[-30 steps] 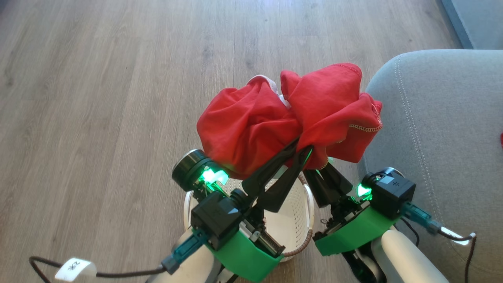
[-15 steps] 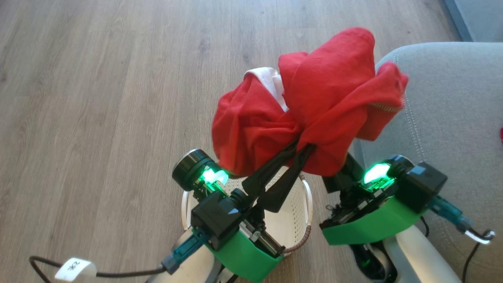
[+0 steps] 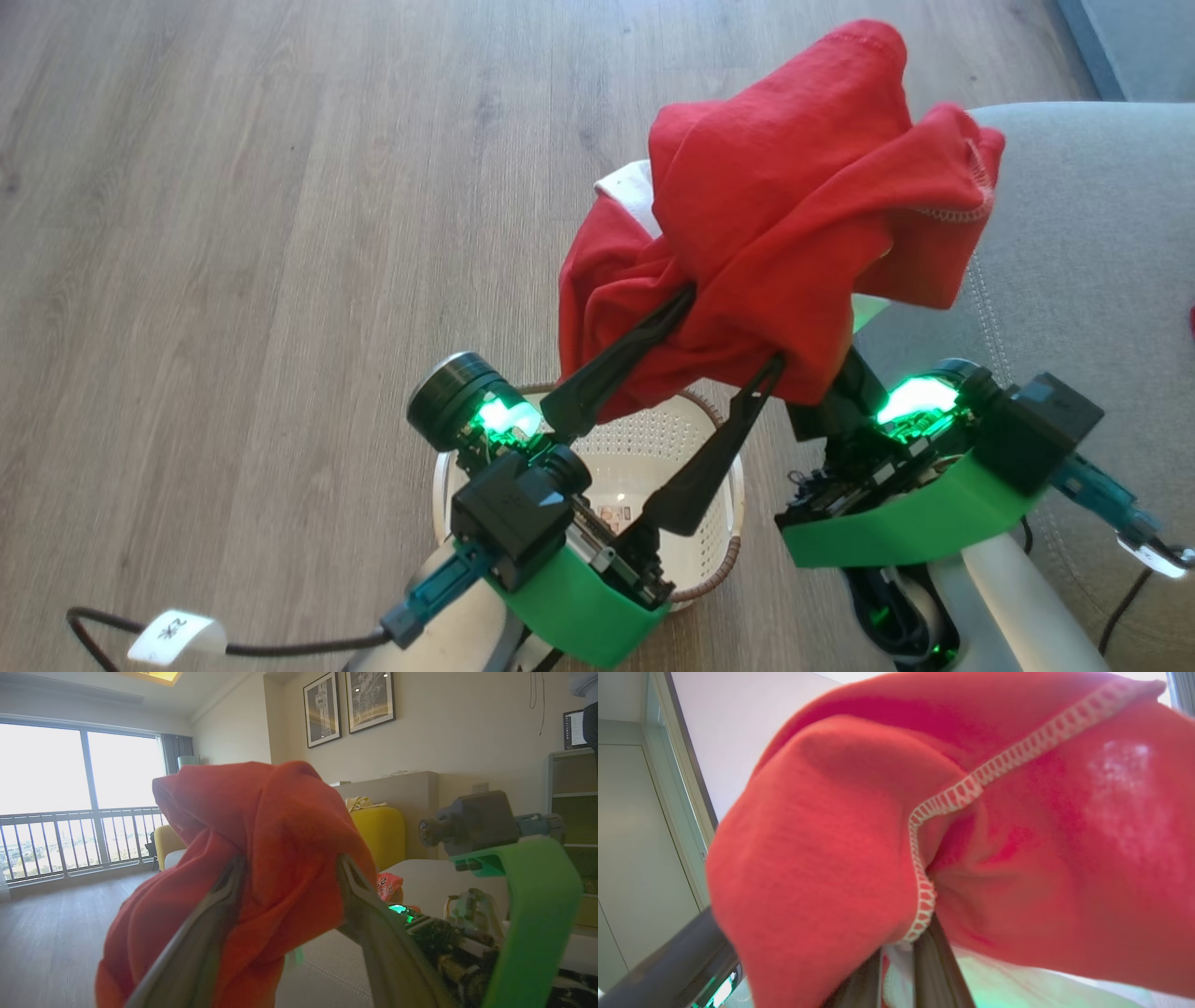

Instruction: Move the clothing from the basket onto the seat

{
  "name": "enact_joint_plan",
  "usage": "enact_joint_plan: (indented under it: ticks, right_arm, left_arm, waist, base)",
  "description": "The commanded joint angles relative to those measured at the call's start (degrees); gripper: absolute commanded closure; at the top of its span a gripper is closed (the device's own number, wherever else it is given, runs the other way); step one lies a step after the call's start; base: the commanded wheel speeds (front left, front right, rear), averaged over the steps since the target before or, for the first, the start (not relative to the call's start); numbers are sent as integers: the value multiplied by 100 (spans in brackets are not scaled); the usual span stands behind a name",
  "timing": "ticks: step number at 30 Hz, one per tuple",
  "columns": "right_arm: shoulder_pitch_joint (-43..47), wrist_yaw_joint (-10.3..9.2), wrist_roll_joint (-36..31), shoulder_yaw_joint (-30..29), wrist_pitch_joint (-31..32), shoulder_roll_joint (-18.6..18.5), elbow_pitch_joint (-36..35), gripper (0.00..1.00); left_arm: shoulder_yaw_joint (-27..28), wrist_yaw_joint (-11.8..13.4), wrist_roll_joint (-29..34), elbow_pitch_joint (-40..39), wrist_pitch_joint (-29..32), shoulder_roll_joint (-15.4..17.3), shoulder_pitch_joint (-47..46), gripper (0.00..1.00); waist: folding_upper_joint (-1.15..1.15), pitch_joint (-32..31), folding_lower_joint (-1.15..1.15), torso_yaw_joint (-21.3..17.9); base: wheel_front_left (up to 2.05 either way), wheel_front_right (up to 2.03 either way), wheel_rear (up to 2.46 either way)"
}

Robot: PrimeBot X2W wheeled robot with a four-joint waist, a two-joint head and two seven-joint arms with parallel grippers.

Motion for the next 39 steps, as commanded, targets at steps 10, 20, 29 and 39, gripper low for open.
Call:
enact_joint_plan:
  ticks: [10, 20, 29, 39]
  right_arm:
    - [-63, 0, 126, -269, -29, 143, -393, 100]
    - [-86, 0, 98, -740, -29, 161, -496, 100]
    - [-81, 0, 21, -1124, -29, 144, -581, 100]
    - [-94, 0, 30, -1289, -29, 155, -685, 100]
  left_arm:
    - [214, 18, 97, -105, -26, -3, -208, 0]
    - [130, -13, 296, 278, -26, -3, -138, 0]
    - [158, -45, 448, 1007, -26, -3, 48, 0]
    - [-40, -59, 666, 1735, -26, 97, 188, 0]
  waist:
    - [0, -27, 0, -3]
    - [0, -44, 0, -46]
    - [0, -88, 0, -97]
    - [0, -129, 0, -176]
  base:
    - [0, 0, 0]
    - [0, 0, 0]
    - [0, 0, 0]
    - [0, 0, 0]
